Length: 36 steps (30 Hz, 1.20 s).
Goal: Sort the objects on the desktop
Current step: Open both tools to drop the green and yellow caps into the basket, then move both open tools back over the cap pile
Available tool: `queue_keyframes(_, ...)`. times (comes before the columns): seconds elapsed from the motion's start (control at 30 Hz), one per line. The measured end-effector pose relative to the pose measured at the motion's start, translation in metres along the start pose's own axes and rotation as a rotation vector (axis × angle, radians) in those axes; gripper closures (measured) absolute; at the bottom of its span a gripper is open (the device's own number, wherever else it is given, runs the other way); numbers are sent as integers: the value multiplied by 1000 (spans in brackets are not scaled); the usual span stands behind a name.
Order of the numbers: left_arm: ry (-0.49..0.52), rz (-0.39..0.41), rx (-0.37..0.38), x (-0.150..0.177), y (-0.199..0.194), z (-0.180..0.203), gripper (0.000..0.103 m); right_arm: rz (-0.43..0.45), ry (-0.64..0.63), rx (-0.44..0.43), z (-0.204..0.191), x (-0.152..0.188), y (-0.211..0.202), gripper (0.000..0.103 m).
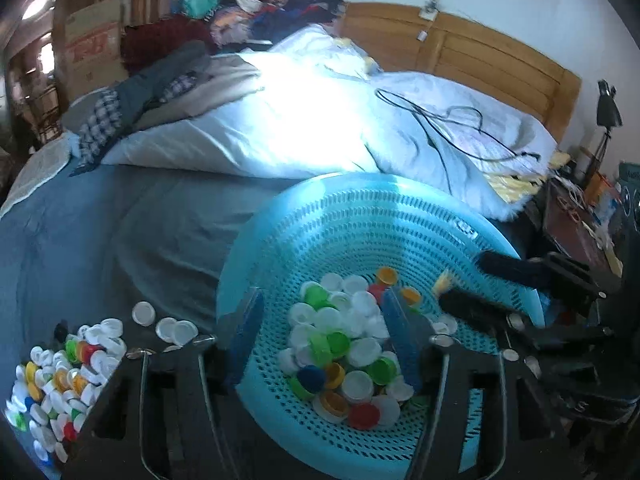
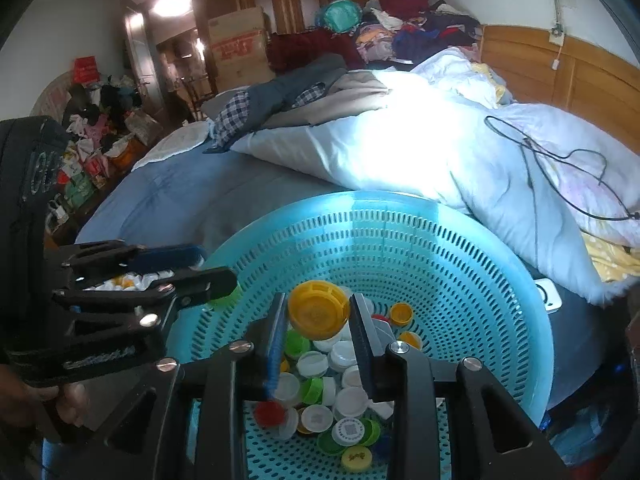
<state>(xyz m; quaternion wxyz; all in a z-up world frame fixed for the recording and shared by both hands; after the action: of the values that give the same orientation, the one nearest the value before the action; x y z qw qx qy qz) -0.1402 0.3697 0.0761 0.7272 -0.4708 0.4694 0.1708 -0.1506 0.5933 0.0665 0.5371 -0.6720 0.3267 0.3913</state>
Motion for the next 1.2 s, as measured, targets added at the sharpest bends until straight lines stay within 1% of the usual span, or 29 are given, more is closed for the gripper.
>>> queue_keyframes(0.03, -2, -1, 0, 1, -2, -2, 47, 12, 11, 1, 1, -1, -2, 26)
queue_keyframes(0.13, -8, 13, -5, 2, -13, -13, 47, 17, 10, 0, -1, 0, -7, 26)
queue_keyframes(0.23, -34, 28, -15, 9, -31, -33, 47, 24, 10, -11, -7, 1, -13, 26)
queue_keyframes(0.27, -38, 37, -30, 12, -38, -41, 43, 26, 10, -15, -9, 2, -15, 26)
queue_keyframes(0.3, -42, 45, -56, 17, -48, -54, 37, 27, 8, -21, -14, 4, -17, 26)
queue_keyframes(0.37, -48, 65, -94, 26, -63, -73, 33, 16, -4, -32, -22, 8, -18, 25)
queue_keyframes(0.43, -60, 73, -144, 39, -81, -98, 33, 9, -22, -49, -33, 14, -20, 25)
queue_keyframes(0.53, -43, 113, -291, 61, -118, -142, 33, 3, -52, -70, -52, 22, -24, 24)
queue_keyframes(0.6, -62, 158, -378, 75, -145, -165, 32, 5, -76, -86, -65, 24, -28, 23)
queue_keyframes(0.63, -80, 174, -408, 81, -156, -175, 29, 9, -98, -93, -73, 25, -30, 23)
queue_keyframes(0.7, -114, 200, -466, 100, -178, -194, 10, 15, -135, -108, -90, 27, -34, 21)
queue_keyframes(0.77, -151, 216, -512, 124, -197, -213, 9, 20, -179, -122, -107, 30, -37, 20)
queue_keyframes(0.83, -195, 189, -555, 152, -207, -233, 9, 27, -240, -137, -128, 35, -41, 16)
queue_keyframes(0.87, -219, 158, -577, 169, -209, -244, 9, 23, -270, -151, -139, 39, -42, 15)
queue_keyframes(0.93, -301, 110, -583, 202, -211, -265, 9, 6, -295, -184, -159, 48, -41, 13)
queue_keyframes(1.0, -382, 62, -579, 230, -210, -278, 11, -25, -291, -237, -179, 59, -37, 13)
queue_keyframes(1.03, -404, 50, -582, 241, -212, -281, 11, -41, -287, -270, -192, 64, -34, 13)
queue_keyframes(1.07, -425, 42, -585, 252, -215, -284, 11, -51, -287, -295, -201, 67, -30, 14)
queue_keyframes(1.1, -439, 36, -584, 259, -215, -284, 11, -61, -287, -327, -212, 70, -22, 18)
queue_keyframes(1.13, -442, 32, -581, 264, -214, -282, 11, -81, -286, -352, -224, 73, -9, 27)
queue_keyframes(1.17, -446, 25, -575, 269, -212, -280, 11, -109, -281, -364, -234, 77, 7, 35)
queue_keyframes(1.2, -453, 20, -568, 272, -211, -279, 11, -141, -277, -369, -243, 80, 28, 48)
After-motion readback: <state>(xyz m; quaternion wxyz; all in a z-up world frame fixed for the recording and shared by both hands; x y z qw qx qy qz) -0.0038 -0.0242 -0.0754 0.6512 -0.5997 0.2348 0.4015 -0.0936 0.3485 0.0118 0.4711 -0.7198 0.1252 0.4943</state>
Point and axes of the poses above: each gripper's, at about its wrist camera, not at the fingertips, and y roughly the way its jaws point, z to its right, x to its underside, the point moved 9 cm from there along y, roughly the way its jaws point, and after that the axes turned 15 degrees about z, right-handed, at the moved point
